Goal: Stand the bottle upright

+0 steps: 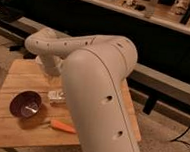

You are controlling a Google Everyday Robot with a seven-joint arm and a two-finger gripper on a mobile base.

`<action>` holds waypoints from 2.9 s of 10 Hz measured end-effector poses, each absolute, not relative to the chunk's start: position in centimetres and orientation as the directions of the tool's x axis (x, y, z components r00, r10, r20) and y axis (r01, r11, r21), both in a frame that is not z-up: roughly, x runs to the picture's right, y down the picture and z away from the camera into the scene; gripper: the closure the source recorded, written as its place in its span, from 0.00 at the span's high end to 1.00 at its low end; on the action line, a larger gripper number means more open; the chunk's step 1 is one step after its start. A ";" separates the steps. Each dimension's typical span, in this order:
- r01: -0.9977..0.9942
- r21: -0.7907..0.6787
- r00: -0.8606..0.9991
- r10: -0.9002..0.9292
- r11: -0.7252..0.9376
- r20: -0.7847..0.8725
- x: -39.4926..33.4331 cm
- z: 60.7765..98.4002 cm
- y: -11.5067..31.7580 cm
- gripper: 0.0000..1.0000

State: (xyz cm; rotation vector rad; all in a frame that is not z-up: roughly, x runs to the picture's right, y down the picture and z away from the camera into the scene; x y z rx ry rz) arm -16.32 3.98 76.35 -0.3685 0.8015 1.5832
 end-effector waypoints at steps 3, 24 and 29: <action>-0.955 0.294 -0.227 0.759 -0.049 -0.611 -17.0 77.7 3.9 0.80; -0.926 0.235 0.000 0.624 0.295 -0.782 -12.2 74.9 11.0 0.80; -0.943 0.225 -0.042 0.584 0.245 -0.811 -11.1 74.0 10.1 0.80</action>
